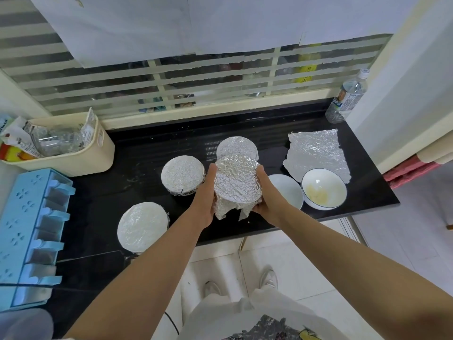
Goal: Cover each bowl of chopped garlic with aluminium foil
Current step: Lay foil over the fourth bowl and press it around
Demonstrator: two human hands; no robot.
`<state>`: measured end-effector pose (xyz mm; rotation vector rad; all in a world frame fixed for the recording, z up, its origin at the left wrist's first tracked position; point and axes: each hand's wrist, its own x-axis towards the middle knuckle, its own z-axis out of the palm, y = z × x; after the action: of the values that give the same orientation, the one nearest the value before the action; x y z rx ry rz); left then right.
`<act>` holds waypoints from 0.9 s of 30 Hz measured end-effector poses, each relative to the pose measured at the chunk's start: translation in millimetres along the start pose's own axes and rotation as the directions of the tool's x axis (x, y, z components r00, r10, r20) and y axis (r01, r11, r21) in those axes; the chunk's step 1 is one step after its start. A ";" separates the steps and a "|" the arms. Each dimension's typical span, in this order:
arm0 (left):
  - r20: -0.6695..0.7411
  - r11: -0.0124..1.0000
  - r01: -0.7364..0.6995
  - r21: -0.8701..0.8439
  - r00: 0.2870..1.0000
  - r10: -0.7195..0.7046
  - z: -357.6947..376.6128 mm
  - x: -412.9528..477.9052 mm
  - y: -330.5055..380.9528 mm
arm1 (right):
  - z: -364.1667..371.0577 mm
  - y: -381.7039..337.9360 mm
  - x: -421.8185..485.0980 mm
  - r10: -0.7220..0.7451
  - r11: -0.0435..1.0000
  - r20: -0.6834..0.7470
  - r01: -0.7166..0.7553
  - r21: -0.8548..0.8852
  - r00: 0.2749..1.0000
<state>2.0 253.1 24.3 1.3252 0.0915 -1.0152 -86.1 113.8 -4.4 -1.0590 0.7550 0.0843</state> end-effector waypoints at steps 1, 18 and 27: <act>-0.018 1.000 -0.009 -0.017 1.000 0.008 2.4 0.0 -1.7 | 0.4 0.4 0.6 -0.002 1.000 0.011 0.002 0.011 1.000; -0.131 0.998 -0.032 -0.053 0.991 0.025 0.2 7.5 -12.3 | -4.3 1.1 0.3 -0.024 0.996 0.008 0.024 0.081 1.000; -0.213 0.995 0.052 -0.090 0.974 -0.071 -2.3 10.2 -11.2 | 1.3 -5.0 -5.9 -0.012 0.991 0.001 0.011 0.135 1.000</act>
<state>1.8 250.4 9.2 1.3589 0.3387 -0.9059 -87.9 113.9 3.2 -0.9338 0.7425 0.0237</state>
